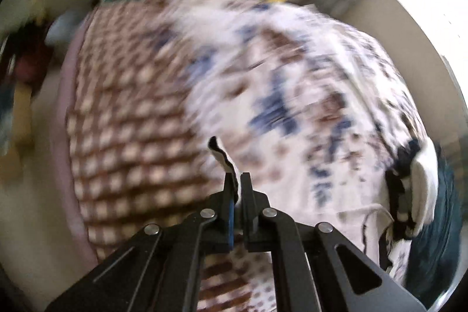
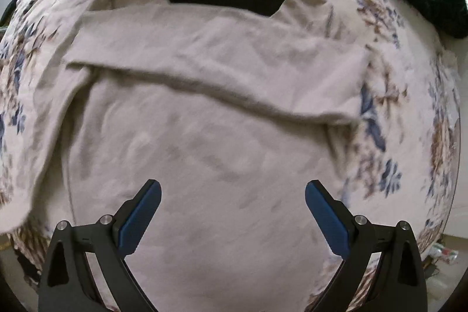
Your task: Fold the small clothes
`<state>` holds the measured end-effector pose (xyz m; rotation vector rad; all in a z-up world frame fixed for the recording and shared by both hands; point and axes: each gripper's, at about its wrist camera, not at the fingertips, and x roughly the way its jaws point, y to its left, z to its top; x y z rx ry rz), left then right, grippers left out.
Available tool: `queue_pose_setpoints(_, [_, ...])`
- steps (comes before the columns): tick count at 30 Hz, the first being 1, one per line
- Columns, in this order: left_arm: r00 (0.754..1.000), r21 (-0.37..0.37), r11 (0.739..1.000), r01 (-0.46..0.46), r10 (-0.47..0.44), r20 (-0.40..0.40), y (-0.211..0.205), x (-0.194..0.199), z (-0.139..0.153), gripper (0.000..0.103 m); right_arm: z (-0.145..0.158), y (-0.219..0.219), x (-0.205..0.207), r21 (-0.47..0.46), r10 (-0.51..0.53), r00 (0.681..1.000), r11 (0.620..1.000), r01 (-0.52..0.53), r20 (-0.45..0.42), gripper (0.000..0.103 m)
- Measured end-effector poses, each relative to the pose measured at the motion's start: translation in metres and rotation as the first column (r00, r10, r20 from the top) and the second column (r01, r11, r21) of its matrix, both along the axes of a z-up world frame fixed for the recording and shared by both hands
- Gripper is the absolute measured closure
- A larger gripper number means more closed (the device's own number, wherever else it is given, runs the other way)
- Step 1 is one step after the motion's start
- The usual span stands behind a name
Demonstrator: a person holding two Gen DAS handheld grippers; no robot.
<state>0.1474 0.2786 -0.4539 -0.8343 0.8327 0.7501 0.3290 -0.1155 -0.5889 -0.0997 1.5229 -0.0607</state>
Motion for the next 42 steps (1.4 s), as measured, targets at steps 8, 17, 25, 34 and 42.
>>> queue_pose_setpoints(8, [0.94, 0.18, 0.927, 0.33, -0.341, 0.031, -0.065, 0.1, 0.068, 0.101, 0.008, -0.032, 0.035, 0.032, -0.088, 0.994, 0.996, 0.087, 0.058, 0.003])
queue_pose_setpoints(17, [0.716, 0.143, 0.718, 0.681, -0.694, 0.075, -0.23, 0.23, 0.06, 0.101, -0.007, -0.127, 0.05, 0.146, -0.358, 0.934, 0.925, 0.352, 0.016, 0.003])
queue_pose_setpoints(25, [0.591, -0.074, 0.59, 0.804, -0.806, -0.015, -0.283, 0.27, 0.008, 0.077, -0.004, -0.176, 0.05, 0.257, -0.441, 0.897, 0.866, 0.43, -0.014, 0.003])
queue_pose_setpoints(34, [0.732, 0.127, 0.739, 0.661, -0.598, -0.327, -0.186, 0.221, -0.016, 0.026, -0.006, -0.108, 0.113, 0.566, -0.323, 0.945, 0.77, 0.294, -0.05, 0.026])
queue_pose_setpoints(42, [0.761, 0.07, 0.81, 0.583, -0.513, -0.397, -0.128, 0.195, -0.055, 0.026, -0.048, -0.047, 0.183, 0.484, -0.269, 0.96, 0.831, 0.274, -0.082, 0.097])
